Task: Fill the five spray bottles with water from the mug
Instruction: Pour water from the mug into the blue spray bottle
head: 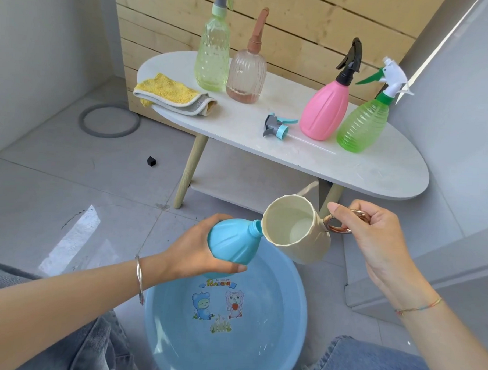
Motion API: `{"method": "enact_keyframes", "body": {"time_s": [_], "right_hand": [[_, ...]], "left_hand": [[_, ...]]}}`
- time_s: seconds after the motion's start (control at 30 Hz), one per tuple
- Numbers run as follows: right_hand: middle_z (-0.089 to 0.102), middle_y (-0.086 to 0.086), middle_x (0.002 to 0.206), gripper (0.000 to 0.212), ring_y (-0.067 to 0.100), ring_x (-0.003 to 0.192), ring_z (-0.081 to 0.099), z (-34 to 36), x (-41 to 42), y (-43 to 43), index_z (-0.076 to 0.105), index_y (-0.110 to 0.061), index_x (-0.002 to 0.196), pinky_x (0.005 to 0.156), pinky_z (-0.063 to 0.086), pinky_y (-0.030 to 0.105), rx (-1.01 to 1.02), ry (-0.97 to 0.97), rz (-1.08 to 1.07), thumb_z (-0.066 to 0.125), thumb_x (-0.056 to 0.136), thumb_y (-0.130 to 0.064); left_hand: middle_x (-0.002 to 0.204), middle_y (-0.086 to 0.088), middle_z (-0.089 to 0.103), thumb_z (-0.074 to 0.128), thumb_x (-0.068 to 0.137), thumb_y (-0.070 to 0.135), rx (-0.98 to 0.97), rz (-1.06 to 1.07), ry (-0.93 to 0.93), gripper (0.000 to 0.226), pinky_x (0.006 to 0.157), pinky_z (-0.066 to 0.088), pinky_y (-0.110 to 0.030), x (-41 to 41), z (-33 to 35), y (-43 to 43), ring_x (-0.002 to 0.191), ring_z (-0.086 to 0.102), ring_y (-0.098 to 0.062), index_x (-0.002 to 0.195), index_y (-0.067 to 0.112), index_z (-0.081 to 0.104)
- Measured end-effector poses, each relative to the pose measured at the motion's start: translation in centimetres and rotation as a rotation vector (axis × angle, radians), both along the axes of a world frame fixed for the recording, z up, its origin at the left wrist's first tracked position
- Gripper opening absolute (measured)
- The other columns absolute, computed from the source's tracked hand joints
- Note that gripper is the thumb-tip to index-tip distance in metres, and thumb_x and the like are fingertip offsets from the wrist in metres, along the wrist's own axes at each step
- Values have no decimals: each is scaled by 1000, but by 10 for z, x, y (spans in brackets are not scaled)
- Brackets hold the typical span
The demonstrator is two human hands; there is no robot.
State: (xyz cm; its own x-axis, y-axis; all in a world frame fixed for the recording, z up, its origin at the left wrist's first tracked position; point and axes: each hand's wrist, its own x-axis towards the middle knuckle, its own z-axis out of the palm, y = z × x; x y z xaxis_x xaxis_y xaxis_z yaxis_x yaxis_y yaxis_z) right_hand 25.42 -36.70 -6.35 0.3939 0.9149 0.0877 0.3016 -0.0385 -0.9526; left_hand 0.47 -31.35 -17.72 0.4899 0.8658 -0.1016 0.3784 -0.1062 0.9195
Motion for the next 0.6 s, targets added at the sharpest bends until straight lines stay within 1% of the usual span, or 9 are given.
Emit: {"method": "enact_keyframes", "body": {"time_s": [0.13,0.23,0.3,0.33,0.37,0.4,0.43,0.5,0.6], "right_hand": [[43,-13,37,40,0,42,39,1,0,0,42,-4,55,49,31,9,5,-17,4,69,84,-9],[44,-14,38,40,0,43,39,0,0,0,43,-4,54,50,31,8,2,-22,11,69,83,-10],[47,-12,40,40,0,46,42,1,-1,-1,44,-6,53,53,33,10,-1,-20,19,70,83,-11],[50,-10,42,40,2,49,45,2,-1,-1,45,-7,52,56,35,13,-1,-22,22,71,82,-12],[54,-7,46,40,7,54,48,2,-2,-1,46,-8,52,59,36,17,-1,-26,22,72,81,-14],[58,1,51,40,12,59,51,2,-2,-2,47,-8,51,61,38,20,0,-27,18,73,80,-15],[62,10,56,39,16,62,53,3,-2,-2,49,-9,51,62,39,21,-2,-29,13,74,80,-16],[63,24,65,39,21,65,54,4,-3,-2,49,-6,52,61,39,19,-15,-44,8,74,80,-17],[63,28,70,38,22,66,54,6,-5,-3,50,-6,52,63,39,21,-27,-56,13,74,79,-17]], "left_hand": [[110,16,60,93,60,36,-3,1,2,76,74,50,-10,-1,-1,0,98,62,-3,121,38,47],[109,15,61,93,60,36,4,-5,2,77,73,50,-10,-1,-2,0,97,61,-1,122,36,48],[109,15,61,93,59,36,8,-8,4,78,72,50,-9,-1,-2,0,96,61,-1,122,35,48],[110,15,60,93,59,36,10,-11,4,78,72,50,-9,-1,-2,0,97,61,-1,123,36,48],[110,15,60,93,59,37,10,-14,6,78,73,50,-10,-1,-3,0,97,61,-1,123,36,48],[110,16,60,93,59,37,10,-16,8,79,73,50,-10,-1,-4,0,97,61,-1,123,36,47],[110,16,60,93,59,37,11,-16,10,78,73,50,-10,-2,-4,0,97,61,0,122,37,47],[109,17,60,93,59,37,14,-16,16,77,73,50,-10,-2,-5,-1,96,61,1,121,38,47],[108,17,61,93,58,39,11,-15,20,77,73,51,-12,-2,-6,-1,95,61,4,120,39,48]]}}
